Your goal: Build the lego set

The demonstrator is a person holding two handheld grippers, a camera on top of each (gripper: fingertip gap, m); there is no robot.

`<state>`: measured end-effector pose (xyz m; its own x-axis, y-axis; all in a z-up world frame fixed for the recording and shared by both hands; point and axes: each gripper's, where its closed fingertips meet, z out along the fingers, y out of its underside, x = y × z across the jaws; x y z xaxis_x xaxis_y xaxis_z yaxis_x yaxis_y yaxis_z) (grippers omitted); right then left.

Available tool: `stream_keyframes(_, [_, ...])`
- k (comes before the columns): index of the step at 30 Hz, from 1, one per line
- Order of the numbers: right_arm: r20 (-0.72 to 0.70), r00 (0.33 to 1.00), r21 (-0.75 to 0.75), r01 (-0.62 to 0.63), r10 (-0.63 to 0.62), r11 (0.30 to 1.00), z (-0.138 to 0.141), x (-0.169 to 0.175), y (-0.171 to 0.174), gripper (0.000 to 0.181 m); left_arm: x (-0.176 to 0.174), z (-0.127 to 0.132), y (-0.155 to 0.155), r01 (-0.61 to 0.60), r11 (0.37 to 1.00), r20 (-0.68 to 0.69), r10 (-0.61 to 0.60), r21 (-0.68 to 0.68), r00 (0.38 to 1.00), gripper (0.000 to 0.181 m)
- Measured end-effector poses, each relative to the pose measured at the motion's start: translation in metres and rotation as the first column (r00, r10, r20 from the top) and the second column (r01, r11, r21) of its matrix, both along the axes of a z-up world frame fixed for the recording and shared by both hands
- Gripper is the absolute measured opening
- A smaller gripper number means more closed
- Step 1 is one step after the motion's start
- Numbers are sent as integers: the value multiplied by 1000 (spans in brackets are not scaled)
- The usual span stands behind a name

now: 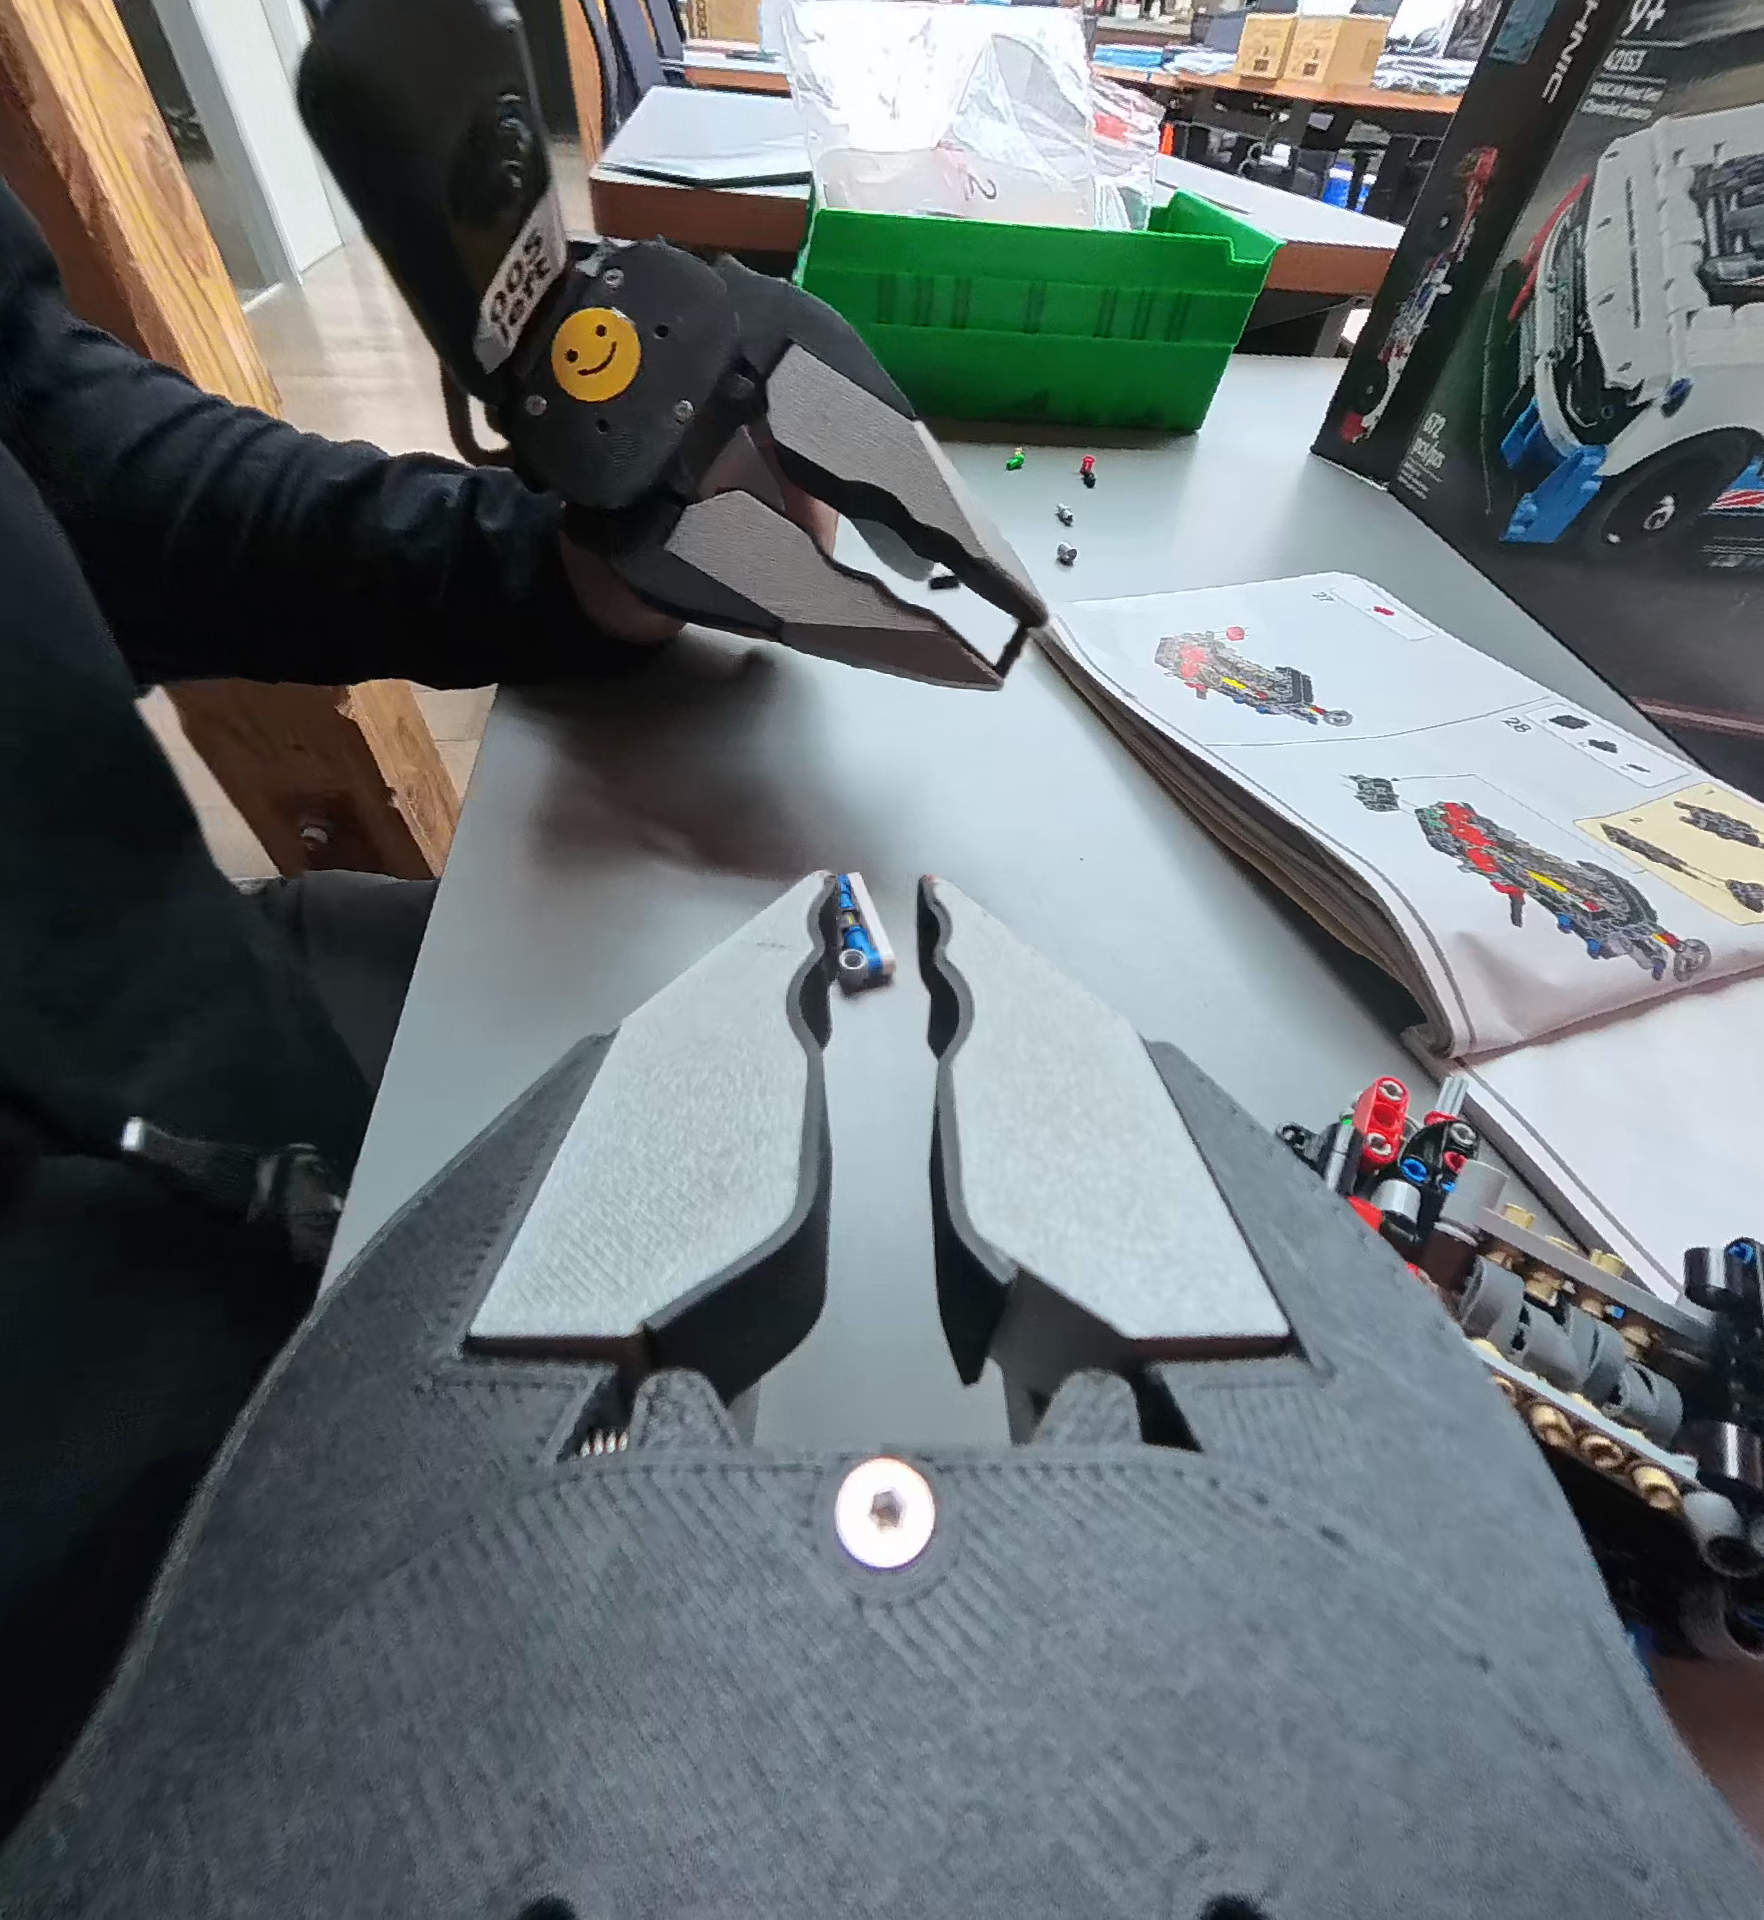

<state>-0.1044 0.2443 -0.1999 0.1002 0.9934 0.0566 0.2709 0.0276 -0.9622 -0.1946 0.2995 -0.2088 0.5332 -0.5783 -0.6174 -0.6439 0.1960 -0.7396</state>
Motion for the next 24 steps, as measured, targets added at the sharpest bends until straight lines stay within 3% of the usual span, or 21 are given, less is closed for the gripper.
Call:
stream_keyframes(6, [2, 999, 15, 42, -42, 999, -1, 4, 9, 11, 14, 1, -17, 51, 997, -63, -47, 64, 997, 14])
stream_keyframes(14, [-24, 998, -1, 63, -63, 998, 3, 6, 14, 11, 22, 5, -38, 88, 995, -7, -88, 46, 996, 14])
stream_keyframes(24, [-71, 995, -216, -82, 68, 973, 6, -12, -7, 8, 51, -4, -62, 203, 977, -99, -196, 71, 976, 14])
